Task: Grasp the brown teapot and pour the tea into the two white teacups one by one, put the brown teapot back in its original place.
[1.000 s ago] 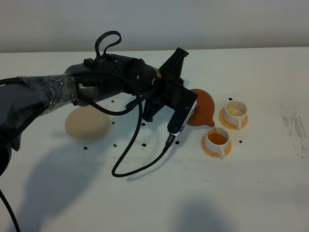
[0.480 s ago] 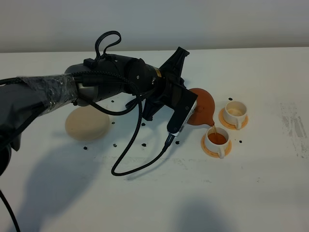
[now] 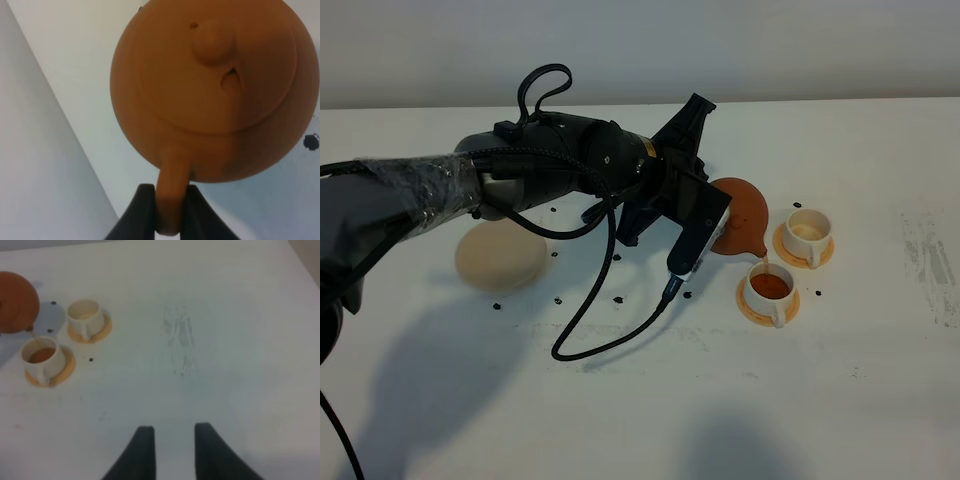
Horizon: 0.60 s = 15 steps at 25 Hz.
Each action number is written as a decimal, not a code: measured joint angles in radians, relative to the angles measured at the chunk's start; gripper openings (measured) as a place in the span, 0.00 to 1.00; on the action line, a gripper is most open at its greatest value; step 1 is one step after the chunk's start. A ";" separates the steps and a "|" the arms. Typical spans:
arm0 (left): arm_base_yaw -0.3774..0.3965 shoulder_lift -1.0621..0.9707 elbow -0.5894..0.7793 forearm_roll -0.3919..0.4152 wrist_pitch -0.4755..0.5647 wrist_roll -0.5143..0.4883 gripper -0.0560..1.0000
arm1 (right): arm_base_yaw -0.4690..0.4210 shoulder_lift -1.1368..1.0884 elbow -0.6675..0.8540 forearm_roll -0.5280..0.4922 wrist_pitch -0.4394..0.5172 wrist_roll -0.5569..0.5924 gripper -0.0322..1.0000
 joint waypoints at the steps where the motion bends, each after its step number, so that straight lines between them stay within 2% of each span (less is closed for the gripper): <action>1: -0.001 0.000 0.000 0.000 -0.001 0.006 0.14 | 0.000 0.000 0.000 0.000 0.000 0.000 0.24; 15: -0.006 0.000 0.000 -0.003 -0.005 0.029 0.14 | 0.000 0.000 0.000 0.000 0.000 0.000 0.24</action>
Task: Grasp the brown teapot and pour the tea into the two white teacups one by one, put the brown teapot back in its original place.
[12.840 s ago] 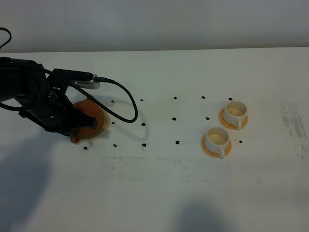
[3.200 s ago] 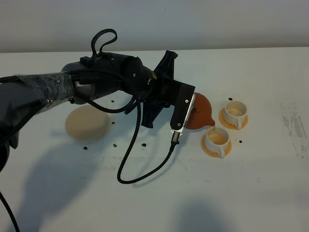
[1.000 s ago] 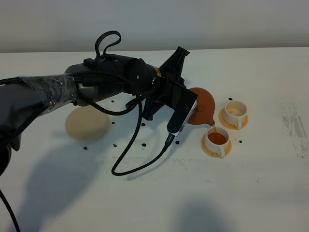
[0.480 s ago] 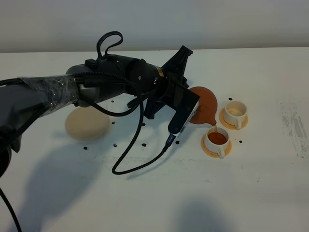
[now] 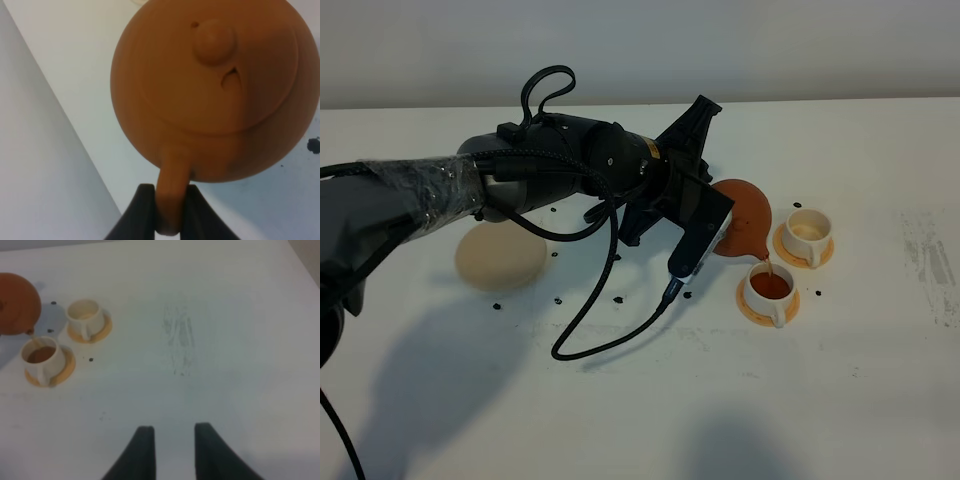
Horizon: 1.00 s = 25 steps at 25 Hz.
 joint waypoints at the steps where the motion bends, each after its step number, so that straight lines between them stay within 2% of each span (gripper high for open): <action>1: -0.001 0.000 0.000 0.000 -0.002 0.005 0.14 | 0.000 0.000 0.000 0.000 0.000 0.000 0.24; 25: -0.007 0.000 0.000 -0.001 -0.009 0.020 0.14 | 0.000 0.000 0.000 0.000 0.000 0.000 0.24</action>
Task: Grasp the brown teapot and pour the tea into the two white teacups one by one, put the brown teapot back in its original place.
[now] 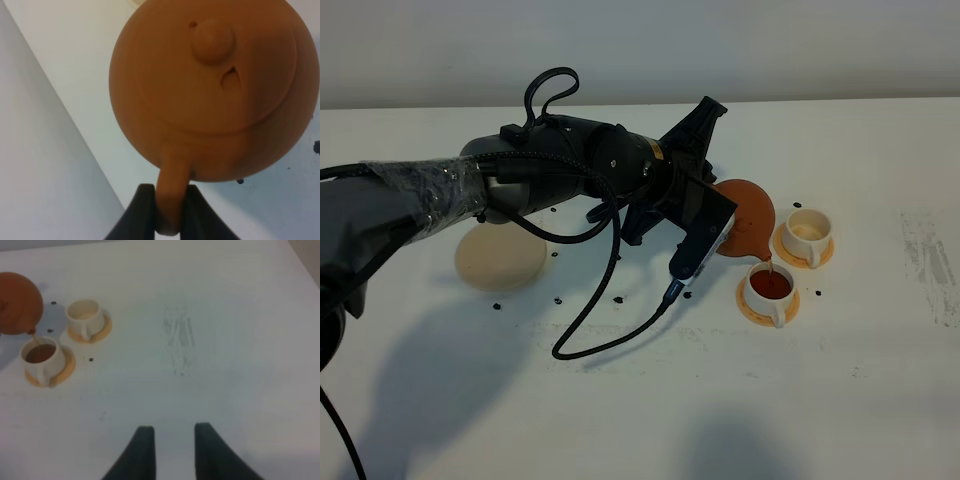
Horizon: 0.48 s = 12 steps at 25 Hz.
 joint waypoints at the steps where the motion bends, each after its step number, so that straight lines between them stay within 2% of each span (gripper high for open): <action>1: 0.000 0.000 0.000 0.000 0.000 0.000 0.14 | 0.000 0.000 0.000 0.000 0.000 0.000 0.24; 12: 0.000 0.000 0.000 0.000 -0.003 0.011 0.14 | 0.000 0.000 0.000 0.000 0.000 0.000 0.24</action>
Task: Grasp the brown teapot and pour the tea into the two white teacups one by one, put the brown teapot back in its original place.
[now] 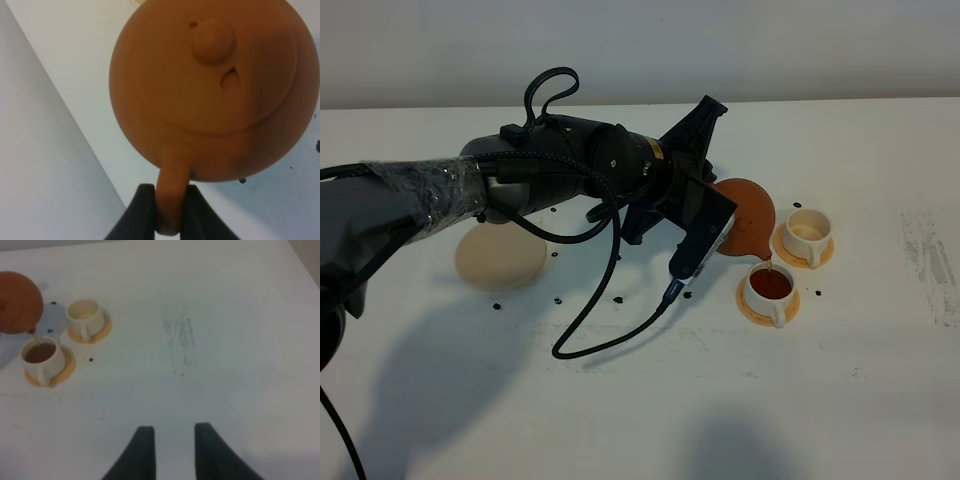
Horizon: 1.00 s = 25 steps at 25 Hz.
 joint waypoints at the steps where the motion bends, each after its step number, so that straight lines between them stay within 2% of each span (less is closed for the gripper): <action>1: 0.000 0.000 0.000 0.000 0.000 0.005 0.14 | 0.000 0.000 0.000 0.000 0.000 0.000 0.24; 8: 0.000 0.000 0.000 -0.001 0.000 0.034 0.14 | 0.000 0.000 0.000 0.000 0.000 0.000 0.24; 12: 0.000 0.000 0.000 -0.040 0.000 0.034 0.14 | 0.000 0.000 0.000 0.000 0.000 0.000 0.24; 20: 0.000 0.000 0.000 -0.071 0.017 -0.086 0.14 | 0.000 0.000 0.000 0.000 0.000 0.000 0.24; 25: 0.000 0.000 0.000 -0.071 0.040 -0.109 0.14 | 0.000 0.000 0.000 0.000 0.000 0.000 0.24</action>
